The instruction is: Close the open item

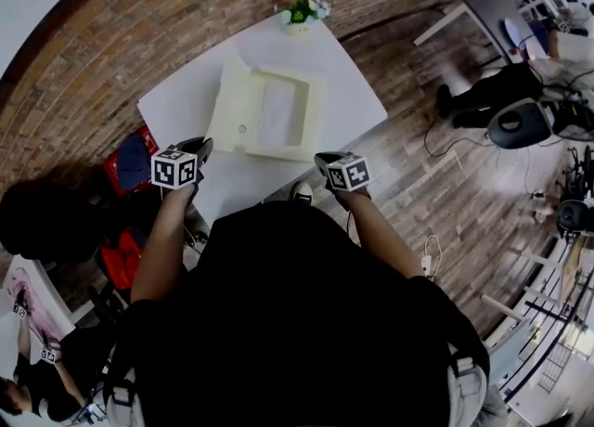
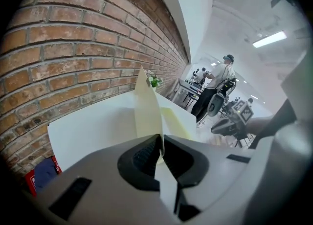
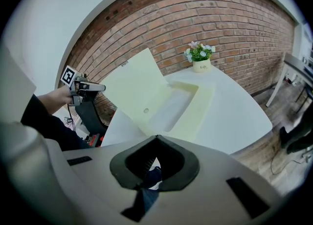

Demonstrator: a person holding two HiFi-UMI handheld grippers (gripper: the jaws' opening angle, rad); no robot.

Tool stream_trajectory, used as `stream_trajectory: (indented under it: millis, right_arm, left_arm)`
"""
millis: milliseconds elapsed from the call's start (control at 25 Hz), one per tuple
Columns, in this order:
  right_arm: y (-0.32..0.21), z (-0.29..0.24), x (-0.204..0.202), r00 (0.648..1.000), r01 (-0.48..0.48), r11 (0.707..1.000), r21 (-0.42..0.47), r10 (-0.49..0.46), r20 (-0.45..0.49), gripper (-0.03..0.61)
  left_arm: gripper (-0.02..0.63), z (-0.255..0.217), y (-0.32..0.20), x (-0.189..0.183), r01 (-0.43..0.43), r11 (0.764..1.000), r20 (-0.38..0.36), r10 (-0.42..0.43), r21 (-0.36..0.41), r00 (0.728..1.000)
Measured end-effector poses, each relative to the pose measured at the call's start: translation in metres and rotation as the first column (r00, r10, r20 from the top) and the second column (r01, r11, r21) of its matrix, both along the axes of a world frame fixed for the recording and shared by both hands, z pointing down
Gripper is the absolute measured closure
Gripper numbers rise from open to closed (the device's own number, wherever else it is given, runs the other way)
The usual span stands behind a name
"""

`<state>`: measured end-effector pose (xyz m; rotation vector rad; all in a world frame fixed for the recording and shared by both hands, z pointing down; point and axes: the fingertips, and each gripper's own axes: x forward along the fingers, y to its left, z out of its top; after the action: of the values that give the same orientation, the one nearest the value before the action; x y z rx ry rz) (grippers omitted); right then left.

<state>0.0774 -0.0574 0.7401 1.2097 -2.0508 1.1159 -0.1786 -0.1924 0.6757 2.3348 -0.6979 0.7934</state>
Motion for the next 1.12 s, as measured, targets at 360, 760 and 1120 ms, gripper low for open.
stream_trajectory:
  millis: [360,760,1120]
  right_arm:
    - [0.002,0.003,0.005,1.0,-0.018,1.0,-0.002,0.018,-0.002,0.557]
    - [0.009,0.008,0.012,1.0,-0.03,0.999,-0.013,0.03,0.002,0.557]
    - [0.015,0.009,0.017,1.0,-0.029,0.999,-0.02,0.029,-0.003,0.557]
  left_arm:
    - [0.596,0.001,0.009,0.029,-0.071,0.997,-0.018,0.07,-0.017,0.997]
    - [0.591,0.002,0.025,0.065,-0.146,0.987,-0.053,0.143,-0.061,0.988]
    - [0.592,0.006,0.041,0.094,-0.226,0.971,-0.057,0.221,-0.081,0.973]
